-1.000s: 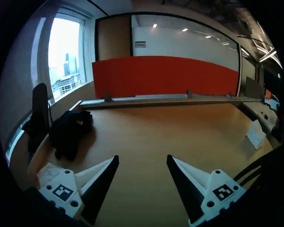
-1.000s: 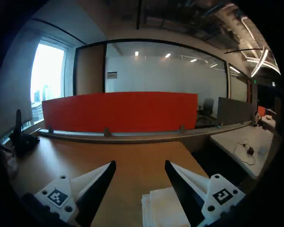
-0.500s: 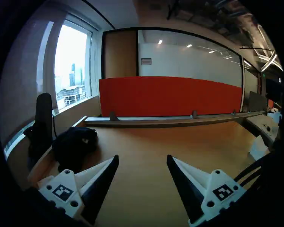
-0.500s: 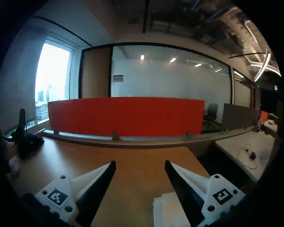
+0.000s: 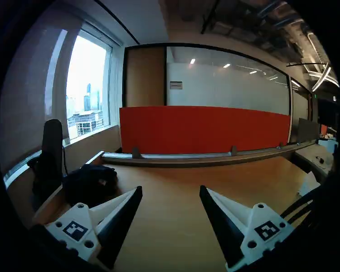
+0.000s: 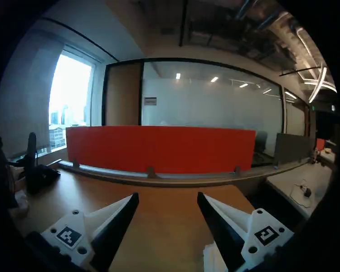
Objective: Fold towel
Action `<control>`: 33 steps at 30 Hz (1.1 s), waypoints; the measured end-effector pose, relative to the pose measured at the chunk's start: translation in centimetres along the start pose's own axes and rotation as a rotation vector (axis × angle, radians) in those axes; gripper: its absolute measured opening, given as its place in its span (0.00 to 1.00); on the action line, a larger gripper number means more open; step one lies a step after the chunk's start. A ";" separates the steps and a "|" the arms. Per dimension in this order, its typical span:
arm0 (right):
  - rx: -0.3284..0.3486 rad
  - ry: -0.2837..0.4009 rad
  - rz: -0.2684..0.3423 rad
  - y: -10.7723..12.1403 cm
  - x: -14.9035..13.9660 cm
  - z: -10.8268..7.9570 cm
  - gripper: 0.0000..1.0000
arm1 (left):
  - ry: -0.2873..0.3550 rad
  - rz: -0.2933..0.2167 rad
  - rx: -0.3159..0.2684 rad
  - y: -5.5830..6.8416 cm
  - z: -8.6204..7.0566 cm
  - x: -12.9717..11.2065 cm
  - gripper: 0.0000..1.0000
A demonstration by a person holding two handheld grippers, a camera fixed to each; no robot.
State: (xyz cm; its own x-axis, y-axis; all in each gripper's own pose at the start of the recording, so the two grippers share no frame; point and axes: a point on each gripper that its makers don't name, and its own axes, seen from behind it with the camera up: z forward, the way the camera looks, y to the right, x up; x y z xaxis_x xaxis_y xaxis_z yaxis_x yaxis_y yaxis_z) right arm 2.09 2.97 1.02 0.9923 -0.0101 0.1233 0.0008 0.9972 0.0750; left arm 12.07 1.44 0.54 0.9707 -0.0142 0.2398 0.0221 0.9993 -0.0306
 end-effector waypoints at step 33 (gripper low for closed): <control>-0.007 0.050 0.025 -6.2 2.4 0.0 1.00 | 0.109 -0.001 -0.001 -0.1 -0.7 3.2 0.94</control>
State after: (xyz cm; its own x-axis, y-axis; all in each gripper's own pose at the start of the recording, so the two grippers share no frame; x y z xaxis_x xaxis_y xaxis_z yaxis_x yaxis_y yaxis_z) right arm 4.42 -3.22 0.88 0.9970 0.0189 0.0755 -0.0239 0.9975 0.0659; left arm 15.33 1.28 0.68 0.9910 -0.0194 0.1325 0.0238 0.9992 -0.0315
